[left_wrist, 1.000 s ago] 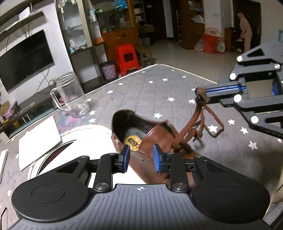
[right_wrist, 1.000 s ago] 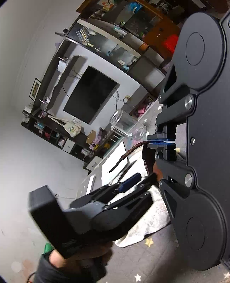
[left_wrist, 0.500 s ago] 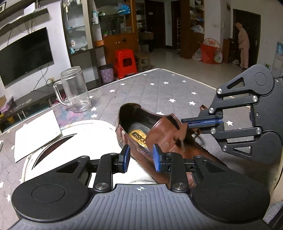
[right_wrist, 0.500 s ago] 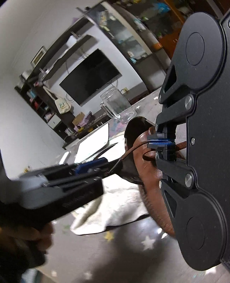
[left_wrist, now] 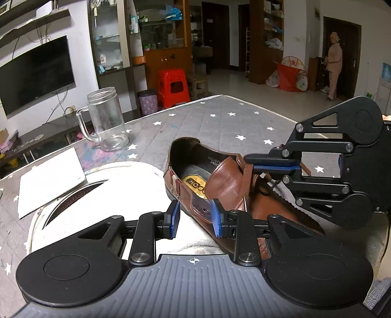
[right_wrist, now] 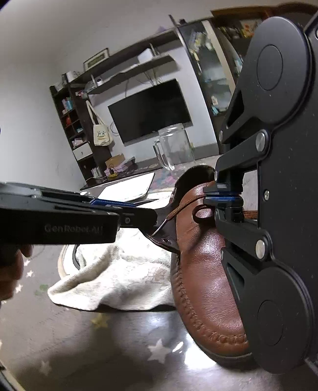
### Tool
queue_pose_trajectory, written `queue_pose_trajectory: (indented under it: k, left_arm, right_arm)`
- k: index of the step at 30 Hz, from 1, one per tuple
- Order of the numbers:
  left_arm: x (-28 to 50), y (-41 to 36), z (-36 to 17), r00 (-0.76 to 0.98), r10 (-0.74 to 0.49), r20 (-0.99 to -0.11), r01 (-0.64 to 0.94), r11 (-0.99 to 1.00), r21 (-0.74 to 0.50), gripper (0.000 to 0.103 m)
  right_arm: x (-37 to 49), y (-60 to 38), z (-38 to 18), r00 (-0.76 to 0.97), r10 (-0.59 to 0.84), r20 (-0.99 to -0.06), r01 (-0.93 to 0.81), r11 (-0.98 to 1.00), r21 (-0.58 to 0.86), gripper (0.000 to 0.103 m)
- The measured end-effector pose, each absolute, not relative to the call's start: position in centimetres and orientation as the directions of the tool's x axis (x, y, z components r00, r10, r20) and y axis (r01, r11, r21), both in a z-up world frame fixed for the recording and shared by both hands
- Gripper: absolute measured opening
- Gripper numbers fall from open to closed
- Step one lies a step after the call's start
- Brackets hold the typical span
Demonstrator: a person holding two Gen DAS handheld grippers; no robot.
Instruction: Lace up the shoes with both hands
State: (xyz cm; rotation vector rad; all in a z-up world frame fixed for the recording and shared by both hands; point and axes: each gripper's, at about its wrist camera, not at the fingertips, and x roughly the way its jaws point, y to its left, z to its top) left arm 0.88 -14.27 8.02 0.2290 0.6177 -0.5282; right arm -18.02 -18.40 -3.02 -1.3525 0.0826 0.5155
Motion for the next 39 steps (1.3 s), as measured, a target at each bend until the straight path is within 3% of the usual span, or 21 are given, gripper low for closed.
queue_pose_trajectory:
  k: [5,14,24,26,39]
  left_arm:
    - [0.7,-14.2,8.0,0.689,-0.399,-0.605,0.533,0.844,0.050,0.029]
    - [0.5,-14.3,7.7,0.687,-0.396,-0.609,0.535,0.843,0.057,0.029]
    - [0.3,-14.8,7.8,0.678,-0.405,-0.614,0.543,0.838,0.046,0.029]
    - [0.4,-15.0,7.9,0.675,-0.411,-0.613,0.547,0.836,0.042,0.024]
    - [0.2,-15.1,7.8,0.671,-0.425,-0.608,0.555,0.831,0.031,0.023]
  right_arm:
    - [-17.9,-18.2,-4.5,0.919,0.289,-0.267,-0.290,0.039,-0.956,0.001]
    - [-17.9,-18.2,-6.7,0.933,0.300,-0.201,-0.185,-0.080,-0.979,0.002]
    - [-18.1,-18.0,-6.4,0.938,0.319,-0.134,-0.118,-0.070,-0.991,0.001]
    - [-18.1,-17.8,-6.1,0.939,0.318,-0.134,-0.121,-0.063,-0.991,0.001]
    - [-17.7,-17.6,-7.2,0.939,0.316,-0.136,-0.090,-0.156,-0.984,0.002]
